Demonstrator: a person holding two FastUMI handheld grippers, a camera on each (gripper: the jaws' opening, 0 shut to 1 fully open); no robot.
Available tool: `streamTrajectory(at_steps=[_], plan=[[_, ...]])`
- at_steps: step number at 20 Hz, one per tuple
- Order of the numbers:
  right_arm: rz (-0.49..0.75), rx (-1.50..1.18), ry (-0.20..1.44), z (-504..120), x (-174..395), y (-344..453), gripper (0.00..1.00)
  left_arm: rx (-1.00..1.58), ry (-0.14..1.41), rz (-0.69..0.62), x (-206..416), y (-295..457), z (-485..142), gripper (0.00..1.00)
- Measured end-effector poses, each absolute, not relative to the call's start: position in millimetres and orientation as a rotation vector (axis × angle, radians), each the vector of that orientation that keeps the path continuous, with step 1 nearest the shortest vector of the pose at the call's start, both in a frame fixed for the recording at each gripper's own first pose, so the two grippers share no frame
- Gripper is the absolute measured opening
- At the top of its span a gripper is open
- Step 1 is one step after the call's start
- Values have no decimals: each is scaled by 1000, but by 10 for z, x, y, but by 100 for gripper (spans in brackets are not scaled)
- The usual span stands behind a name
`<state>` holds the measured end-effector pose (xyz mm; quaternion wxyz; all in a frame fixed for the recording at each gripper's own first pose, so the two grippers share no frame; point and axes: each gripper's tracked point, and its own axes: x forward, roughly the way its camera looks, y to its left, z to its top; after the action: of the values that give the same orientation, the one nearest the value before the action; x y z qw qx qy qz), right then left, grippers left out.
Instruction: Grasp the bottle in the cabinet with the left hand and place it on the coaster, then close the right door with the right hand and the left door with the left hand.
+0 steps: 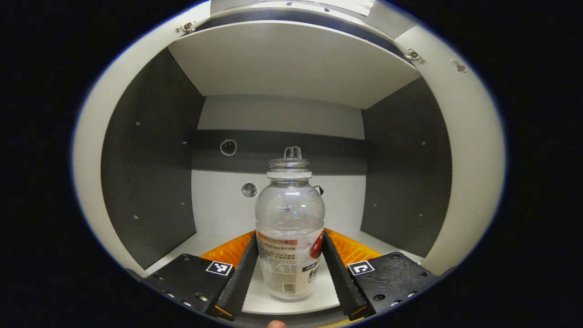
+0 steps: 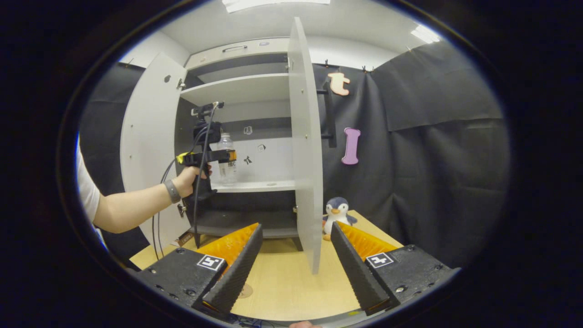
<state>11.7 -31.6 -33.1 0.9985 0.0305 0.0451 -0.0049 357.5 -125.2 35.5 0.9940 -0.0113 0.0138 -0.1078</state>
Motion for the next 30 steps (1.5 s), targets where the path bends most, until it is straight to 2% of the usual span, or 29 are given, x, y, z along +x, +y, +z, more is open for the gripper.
streamTrajectory(at_steps=[2,3,5,9,10,11,13,14,15,17,18,19,20,21,30], plan=[[5,56,82,-317,129,-300,98,-23,19,-247,3402,-1258,450,77],[13,53,80,-326,137,-293,93,-14,20,-256,3304,-1241,469,76],[31,51,74,-315,143,-265,100,-7,24,-273,3086,-1235,458,76],[70,46,51,-251,145,-204,98,-22,4,-295,2437,-1169,445,77],[76,40,44,-234,147,-191,98,-24,7,-298,2312,-1169,385,80],[84,36,36,-215,147,-173,100,-38,15,-310,2157,-1201,303,80],[107,40,28,-189,127,-124,98,-65,26,-307,1873,-1232,110,77],[119,47,28,-181,118,-96,94,-61,24,-301,1735,-1246,-10,77],[130,54,28,-169,103,-71,98,-55,24,-294,1621,-1261,-154,76],[141,62,31,-151,93,-46,98,-52,33,-300,1395,-1345,-494,76],[143,62,35,-145,95,-39,98,-51,49,-300,1296,-1388,-685,80],[147,60,42,-153,95,-27,98,-52,61,-300,1208,-1427,-859,76],[149,58,49,-142,91,-22,98,-52,74,-308,1125,-1482,-1014,80],[150,58,55,-137,90,-30,93,-54,86,-314,1042,-1536,-1158,77],[131,51,70,24,52,-63,93,6,123,-297,693,-1574,-2005,77]])
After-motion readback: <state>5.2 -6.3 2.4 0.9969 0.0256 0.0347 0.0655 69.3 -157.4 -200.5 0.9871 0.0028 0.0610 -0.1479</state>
